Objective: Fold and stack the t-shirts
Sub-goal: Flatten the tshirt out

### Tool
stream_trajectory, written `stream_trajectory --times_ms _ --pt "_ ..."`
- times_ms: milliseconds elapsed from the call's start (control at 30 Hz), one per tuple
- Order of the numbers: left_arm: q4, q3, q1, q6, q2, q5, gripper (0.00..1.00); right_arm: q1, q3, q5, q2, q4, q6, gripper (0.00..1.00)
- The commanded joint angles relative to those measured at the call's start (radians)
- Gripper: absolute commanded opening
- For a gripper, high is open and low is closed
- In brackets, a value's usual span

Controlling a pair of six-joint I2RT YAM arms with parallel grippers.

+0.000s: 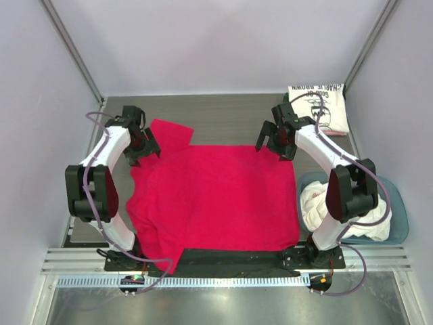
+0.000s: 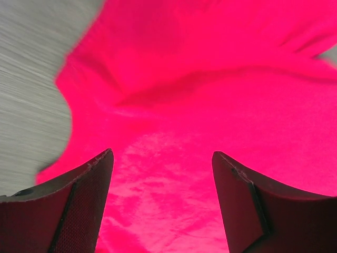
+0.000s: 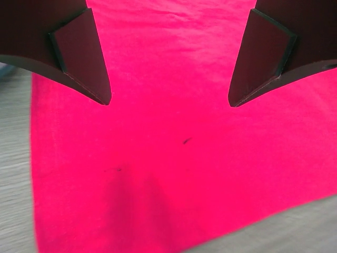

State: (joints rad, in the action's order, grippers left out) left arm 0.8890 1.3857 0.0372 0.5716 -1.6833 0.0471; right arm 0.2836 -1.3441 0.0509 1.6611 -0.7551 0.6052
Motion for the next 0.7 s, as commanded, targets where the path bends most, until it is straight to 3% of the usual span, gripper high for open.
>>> stream_trajectory --times_ms 0,400,667 --pt "-0.099 -0.062 -0.003 0.030 -0.030 -0.095 0.76 0.002 -0.012 -0.039 0.041 0.036 0.001 1.00" --pt "-0.117 -0.016 -0.019 0.033 -0.278 -0.063 0.73 0.002 -0.122 -0.037 0.323 0.010 -0.038 1.00" --pt "-0.094 0.148 -0.072 0.063 -0.430 -0.055 0.71 -0.007 -0.367 -0.028 0.555 -0.044 -0.070 1.00"
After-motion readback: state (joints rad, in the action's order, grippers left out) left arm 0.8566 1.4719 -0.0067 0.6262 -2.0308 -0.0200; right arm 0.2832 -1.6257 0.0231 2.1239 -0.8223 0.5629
